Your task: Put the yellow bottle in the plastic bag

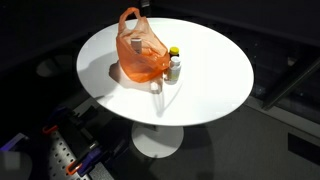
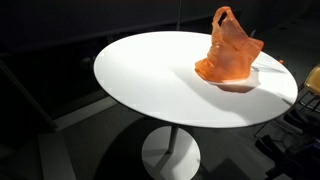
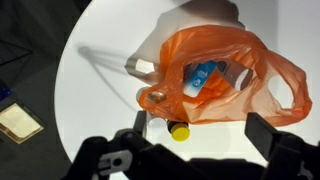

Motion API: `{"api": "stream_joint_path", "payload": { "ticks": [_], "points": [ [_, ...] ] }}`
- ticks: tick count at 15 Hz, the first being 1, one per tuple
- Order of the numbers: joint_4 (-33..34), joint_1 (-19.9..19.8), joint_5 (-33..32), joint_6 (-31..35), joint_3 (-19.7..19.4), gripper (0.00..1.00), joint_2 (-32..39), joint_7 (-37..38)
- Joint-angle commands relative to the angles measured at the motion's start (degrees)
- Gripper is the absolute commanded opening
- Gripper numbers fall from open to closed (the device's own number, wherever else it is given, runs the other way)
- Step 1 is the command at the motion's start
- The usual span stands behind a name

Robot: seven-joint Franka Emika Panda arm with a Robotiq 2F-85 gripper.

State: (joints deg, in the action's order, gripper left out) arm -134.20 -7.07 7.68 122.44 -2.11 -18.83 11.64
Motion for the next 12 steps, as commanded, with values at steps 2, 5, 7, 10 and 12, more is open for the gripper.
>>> {"api": "stream_joint_path", "payload": {
  "ticks": [2, 5, 7, 10, 12],
  "points": [
    [6.54, 0.12, 2.17, 1.95, -1.86, 1.0, 5.35, 1.87],
    [10.4, 0.27, 3.8, 3.78, -2.53, 1.0, 10.13, 2.2],
    [12.72, 0.25, 4.12, 4.87, -2.69, 1.0, 13.69, 2.74],
    [15.38, 0.1, 3.27, 5.77, -2.89, 1.0, 18.86, 4.74],
    [16.73, 0.03, 2.97, 6.37, -3.24, 1.0, 22.1, 5.81]
  ]
}}
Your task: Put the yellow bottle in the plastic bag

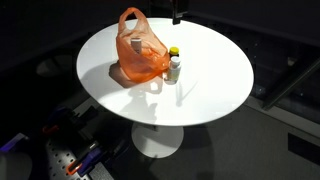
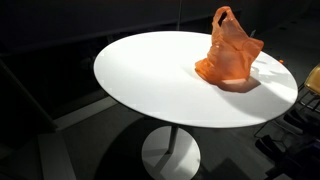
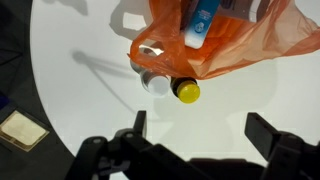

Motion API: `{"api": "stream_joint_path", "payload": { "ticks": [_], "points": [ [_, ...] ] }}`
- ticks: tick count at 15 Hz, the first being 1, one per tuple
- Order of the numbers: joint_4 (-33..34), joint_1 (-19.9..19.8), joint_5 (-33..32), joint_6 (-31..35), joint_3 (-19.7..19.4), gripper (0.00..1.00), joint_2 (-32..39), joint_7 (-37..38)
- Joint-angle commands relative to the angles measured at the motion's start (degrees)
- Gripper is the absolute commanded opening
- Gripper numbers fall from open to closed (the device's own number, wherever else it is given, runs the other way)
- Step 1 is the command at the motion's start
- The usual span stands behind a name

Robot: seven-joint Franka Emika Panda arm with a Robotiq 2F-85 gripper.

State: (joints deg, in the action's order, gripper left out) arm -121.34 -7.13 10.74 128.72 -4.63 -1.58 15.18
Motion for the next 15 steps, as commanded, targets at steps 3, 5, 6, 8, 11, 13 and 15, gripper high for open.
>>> {"api": "stream_joint_path", "payload": {
  "ticks": [3, 5, 6, 8, 11, 13, 15],
  "points": [
    [6.19, 0.12, 0.76, 0.19, -1.18, 1.0, 9.17, 1.23],
    [7.98, 0.03, 1.09, -0.41, -1.17, 1.0, 11.84, -1.05],
    [8.91, -0.07, 1.32, -0.91, -1.05, 1.0, 13.02, -2.32],
    [10.49, -0.3, 1.62, -1.47, -0.65, 1.0, 15.2, -5.64],
    [12.45, -0.44, 1.73, -2.03, 0.14, 1.0, 17.66, -11.03],
    [13.46, -0.27, 1.2, -2.02, 0.7, 1.0, 18.98, -13.71],
    [14.14, 0.07, 0.46, -1.65, 1.21, 1.0, 20.07, -15.25]
  ]
}}
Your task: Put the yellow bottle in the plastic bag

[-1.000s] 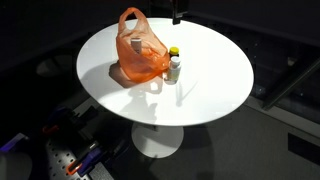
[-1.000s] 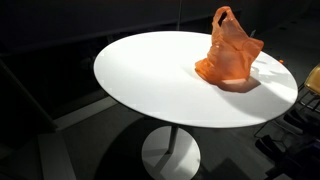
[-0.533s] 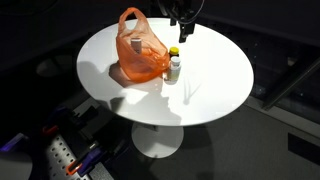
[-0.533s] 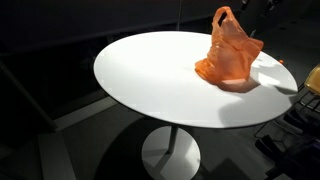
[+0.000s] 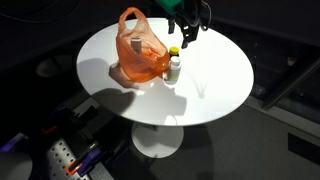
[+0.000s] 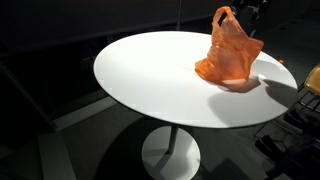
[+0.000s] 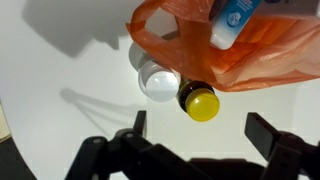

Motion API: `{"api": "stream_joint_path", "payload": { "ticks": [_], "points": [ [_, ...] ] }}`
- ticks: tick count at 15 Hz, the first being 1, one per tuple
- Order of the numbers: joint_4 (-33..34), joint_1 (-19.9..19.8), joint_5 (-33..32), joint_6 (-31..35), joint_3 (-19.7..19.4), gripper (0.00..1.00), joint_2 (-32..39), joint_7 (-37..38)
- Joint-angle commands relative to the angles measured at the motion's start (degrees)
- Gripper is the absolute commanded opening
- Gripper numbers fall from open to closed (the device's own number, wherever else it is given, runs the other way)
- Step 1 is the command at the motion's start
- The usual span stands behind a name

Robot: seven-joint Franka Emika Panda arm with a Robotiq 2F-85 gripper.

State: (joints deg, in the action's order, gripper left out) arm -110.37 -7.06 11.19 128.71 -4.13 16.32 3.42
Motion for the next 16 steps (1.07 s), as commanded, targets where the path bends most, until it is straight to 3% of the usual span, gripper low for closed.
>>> {"api": "stream_joint_path", "payload": {
  "ticks": [1, 7, 16],
  "points": [
    [3.4, 0.17, -0.36, -1.32, 0.85, 1.0, 2.65, -3.94],
    [1.96, 0.72, -0.35, 0.07, 0.83, 1.0, 2.45, -2.45],
    [2.64, 0.55, 0.3, 7.59, 2.08, 1.0, 6.65, -4.64]
  ]
}}
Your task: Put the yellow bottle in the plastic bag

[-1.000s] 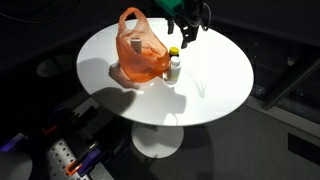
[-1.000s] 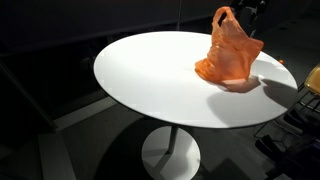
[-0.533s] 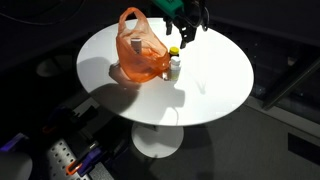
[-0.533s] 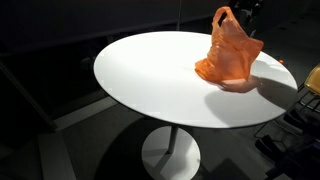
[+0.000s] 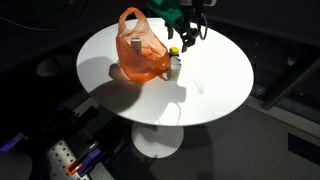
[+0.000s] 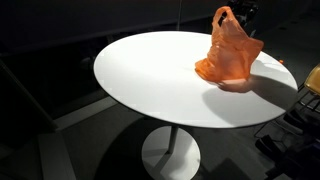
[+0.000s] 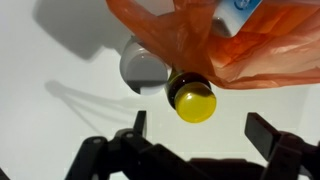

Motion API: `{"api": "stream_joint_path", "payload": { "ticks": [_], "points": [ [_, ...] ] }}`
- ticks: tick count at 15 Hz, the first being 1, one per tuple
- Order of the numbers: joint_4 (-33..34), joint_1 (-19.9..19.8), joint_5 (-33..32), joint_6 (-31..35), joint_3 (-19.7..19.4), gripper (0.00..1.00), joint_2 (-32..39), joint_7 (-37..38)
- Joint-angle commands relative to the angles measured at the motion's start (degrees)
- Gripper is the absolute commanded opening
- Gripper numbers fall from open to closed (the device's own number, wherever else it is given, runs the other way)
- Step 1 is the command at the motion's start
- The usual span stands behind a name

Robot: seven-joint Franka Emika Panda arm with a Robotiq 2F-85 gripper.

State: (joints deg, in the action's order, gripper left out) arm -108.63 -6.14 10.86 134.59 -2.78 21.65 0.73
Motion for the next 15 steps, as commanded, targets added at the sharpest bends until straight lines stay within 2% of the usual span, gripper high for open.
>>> {"api": "stream_joint_path", "payload": {
  "ticks": [1, 10, 11, 12, 13, 14, 15],
  "points": [
    [0.92, -0.45, 0.84, 2.16, 1.02, 1.0, 1.7, -2.21],
    [0.95, -0.64, 1.03, 3.08, 2.44, 1.0, 3.4, -3.53],
    [1.02, -0.66, 1.01, 3.06, 2.46, 0.97, 3.53, -3.59],
    [1.1, -0.67, 1.01, 3.06, 2.46, 0.81, 3.68, -3.56],
    [1.2, -0.66, 0.99, 3.08, 2.41, 0.73, 3.82, -3.43],
    [1.27, -0.67, 1.01, 3.07, 2.41, 0.7, 3.9, -3.44],
    [1.39, -0.69, 1.03, 3.02, 2.37, 0.6, 3.95, -3.27]
  ]
}}
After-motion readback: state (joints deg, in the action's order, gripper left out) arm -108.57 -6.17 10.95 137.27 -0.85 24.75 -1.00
